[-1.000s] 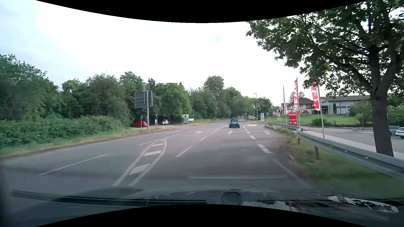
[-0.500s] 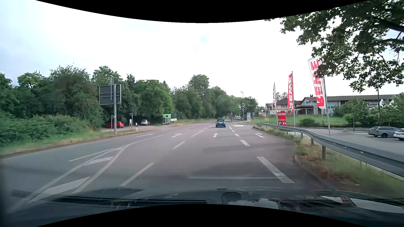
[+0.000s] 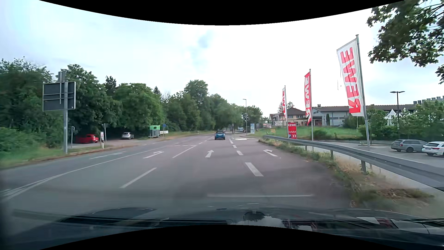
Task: Follow the waypoints while adhering to traffic rules and regulations
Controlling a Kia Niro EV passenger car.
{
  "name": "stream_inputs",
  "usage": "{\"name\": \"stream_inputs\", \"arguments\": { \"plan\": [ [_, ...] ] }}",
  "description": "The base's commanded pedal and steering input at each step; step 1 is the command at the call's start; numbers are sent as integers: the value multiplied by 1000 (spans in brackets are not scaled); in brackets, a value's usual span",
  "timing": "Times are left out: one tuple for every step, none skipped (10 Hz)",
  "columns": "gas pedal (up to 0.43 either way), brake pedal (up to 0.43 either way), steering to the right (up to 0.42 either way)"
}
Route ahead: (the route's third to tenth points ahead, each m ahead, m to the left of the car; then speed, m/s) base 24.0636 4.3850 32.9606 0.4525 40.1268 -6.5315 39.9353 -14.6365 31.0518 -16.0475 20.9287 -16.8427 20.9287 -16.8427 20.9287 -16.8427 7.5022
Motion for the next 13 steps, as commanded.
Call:
{"name": "stream_inputs", "arguments": {
  "plan": [
    [0, 0, 99],
    [8, 0, 82],
    [20, 0, 63],
    [20, 0, 40],
    [39, 0, 24],
    [39, 0, 14],
    [39, 0, -1],
    [39, 0, -10],
    [39, 0, -11],
    [39, 0, -12],
    [39, 0, -15],
    [28, 0, -19],
    [20, 0, -20]
  ]
}}
